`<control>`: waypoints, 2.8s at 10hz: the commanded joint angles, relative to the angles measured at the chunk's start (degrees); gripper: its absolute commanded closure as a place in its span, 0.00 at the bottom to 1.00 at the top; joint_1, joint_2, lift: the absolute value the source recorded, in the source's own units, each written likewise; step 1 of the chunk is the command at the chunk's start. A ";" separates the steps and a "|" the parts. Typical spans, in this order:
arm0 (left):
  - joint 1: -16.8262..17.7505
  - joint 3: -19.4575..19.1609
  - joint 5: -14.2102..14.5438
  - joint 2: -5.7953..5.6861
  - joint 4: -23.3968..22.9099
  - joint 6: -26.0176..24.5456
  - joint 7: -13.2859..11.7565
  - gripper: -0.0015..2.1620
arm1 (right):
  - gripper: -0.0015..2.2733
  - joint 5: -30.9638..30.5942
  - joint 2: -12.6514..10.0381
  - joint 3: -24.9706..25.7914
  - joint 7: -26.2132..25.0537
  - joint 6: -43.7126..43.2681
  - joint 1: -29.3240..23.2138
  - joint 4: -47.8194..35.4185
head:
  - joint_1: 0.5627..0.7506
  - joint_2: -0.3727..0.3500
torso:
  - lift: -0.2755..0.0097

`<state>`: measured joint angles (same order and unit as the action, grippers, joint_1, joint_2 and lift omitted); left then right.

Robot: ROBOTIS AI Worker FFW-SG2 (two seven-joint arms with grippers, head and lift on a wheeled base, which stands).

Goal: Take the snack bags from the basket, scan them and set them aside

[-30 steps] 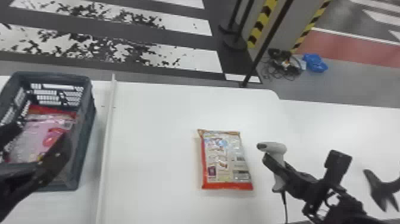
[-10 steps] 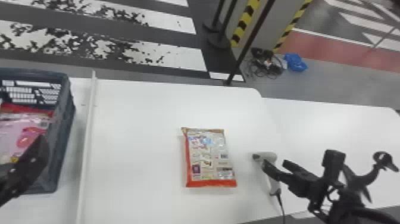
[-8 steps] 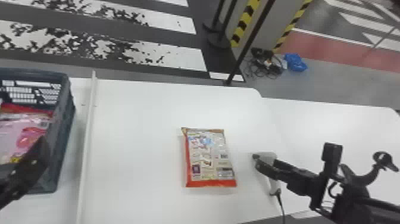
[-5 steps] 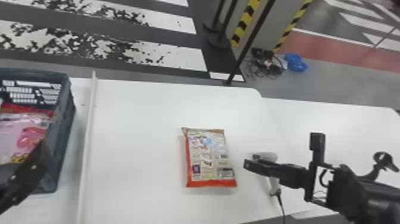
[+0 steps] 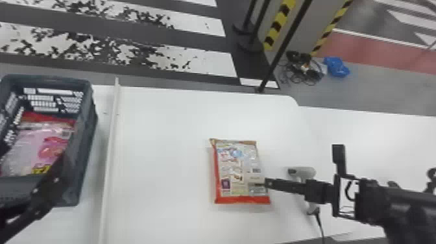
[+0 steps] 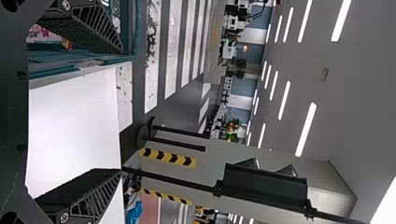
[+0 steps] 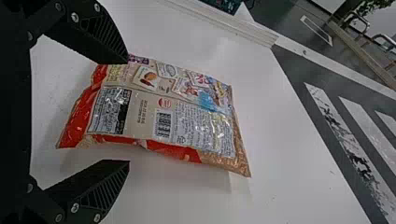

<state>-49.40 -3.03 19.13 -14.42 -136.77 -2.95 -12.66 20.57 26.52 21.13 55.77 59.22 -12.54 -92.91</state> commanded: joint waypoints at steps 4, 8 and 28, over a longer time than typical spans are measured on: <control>-0.35 -0.04 -0.15 0.00 0.01 0.00 -0.09 0.04 | 0.08 -4.75 0.73 -8.39 0.56 -2.65 5.07 5.89 | 0.70 0.16 | 0.70; -0.52 -0.13 -0.15 -0.26 0.19 0.00 -0.18 0.04 | 0.67 -8.27 0.99 -11.90 1.09 -4.94 7.71 8.88 | 0.70 0.19 | 0.70; 3.87 0.22 2.05 -1.14 5.64 0.88 -0.26 0.04 | 0.73 2.02 1.34 14.46 -50.76 -17.42 14.04 19.25 | 0.70 0.03 | 0.70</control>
<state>-45.53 -2.81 21.11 -15.49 -131.15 -2.07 -12.91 22.57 28.08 35.66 5.90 42.53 1.51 -74.47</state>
